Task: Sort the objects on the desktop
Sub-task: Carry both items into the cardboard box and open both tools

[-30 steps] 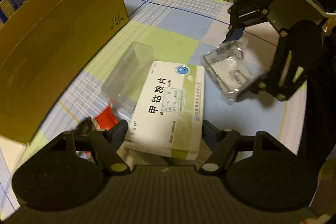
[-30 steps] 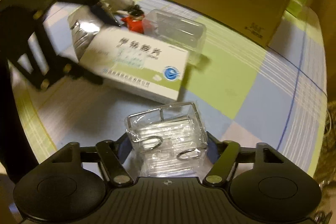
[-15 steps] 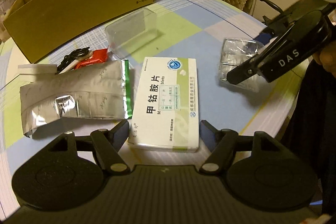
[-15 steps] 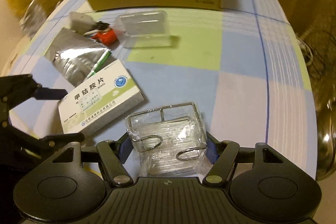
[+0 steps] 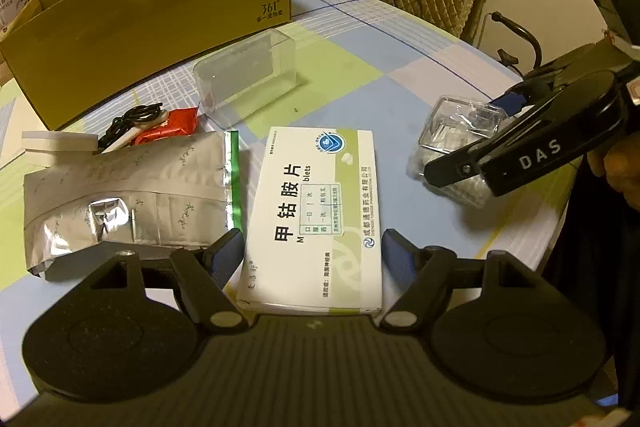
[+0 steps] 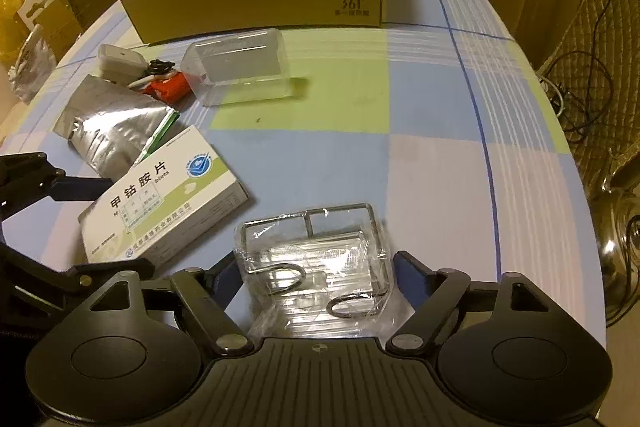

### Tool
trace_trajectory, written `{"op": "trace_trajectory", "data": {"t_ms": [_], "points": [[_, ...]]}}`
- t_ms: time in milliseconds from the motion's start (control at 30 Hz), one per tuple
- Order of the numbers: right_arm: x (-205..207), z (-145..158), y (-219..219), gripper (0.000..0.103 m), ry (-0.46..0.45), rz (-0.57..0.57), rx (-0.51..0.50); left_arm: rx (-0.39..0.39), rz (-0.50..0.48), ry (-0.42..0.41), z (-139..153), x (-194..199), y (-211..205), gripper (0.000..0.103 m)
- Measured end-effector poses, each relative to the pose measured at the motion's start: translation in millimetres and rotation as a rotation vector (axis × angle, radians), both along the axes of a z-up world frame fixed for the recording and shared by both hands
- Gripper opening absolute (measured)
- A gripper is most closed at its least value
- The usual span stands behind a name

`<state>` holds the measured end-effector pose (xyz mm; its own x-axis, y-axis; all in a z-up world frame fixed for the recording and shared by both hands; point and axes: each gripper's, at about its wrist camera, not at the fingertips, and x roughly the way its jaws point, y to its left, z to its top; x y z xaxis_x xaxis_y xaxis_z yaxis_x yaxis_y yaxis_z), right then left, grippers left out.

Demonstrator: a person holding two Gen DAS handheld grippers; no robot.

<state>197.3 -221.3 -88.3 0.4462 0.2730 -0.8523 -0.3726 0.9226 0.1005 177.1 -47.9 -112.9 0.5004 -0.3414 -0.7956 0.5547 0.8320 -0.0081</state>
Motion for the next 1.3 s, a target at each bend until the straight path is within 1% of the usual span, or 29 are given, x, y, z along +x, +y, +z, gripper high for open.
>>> {"op": "trace_trajectory", "data": {"t_ms": [67, 100, 300, 467, 600, 867, 1033, 1167, 1300], "points": [[0, 0, 0, 0.067, -0.011, -0.008, 0.004, -0.005, -0.006, 0.001, -1, 0, -1, 0.072], [0, 1, -1, 0.066, -0.010, -0.012, 0.008, -0.004, -0.008, 0.000, -2, 0, -1, 0.072], [-1, 1, -2, 0.065, -0.013, -0.020, 0.012, -0.001, -0.009, -0.007, -3, 7, -8, 0.072], [-3, 1, -1, 0.065, -0.024, -0.024, 0.013, 0.035, 0.001, 0.009, -9, 10, -15, 0.068], [-5, 2, -2, 0.064, -0.036, -0.035, 0.023, 0.028, 0.024, 0.018, -8, 8, -15, 0.067], [-21, 12, -5, 0.064, -0.057, -0.049, 0.068, -0.026, 0.114, 0.020, 9, -10, -2, 0.067], [-31, 22, -9, 0.064, -0.058, -0.067, 0.094, -0.028, 0.160, 0.015, 18, -20, 6, 0.067], [-37, 32, -9, 0.064, -0.073, -0.074, 0.081, -0.017, 0.202, 0.008, 28, -26, 11, 0.067], [-42, 42, -9, 0.064, -0.082, -0.084, 0.077, -0.033, 0.249, 0.006, 38, -32, 17, 0.067]]}}
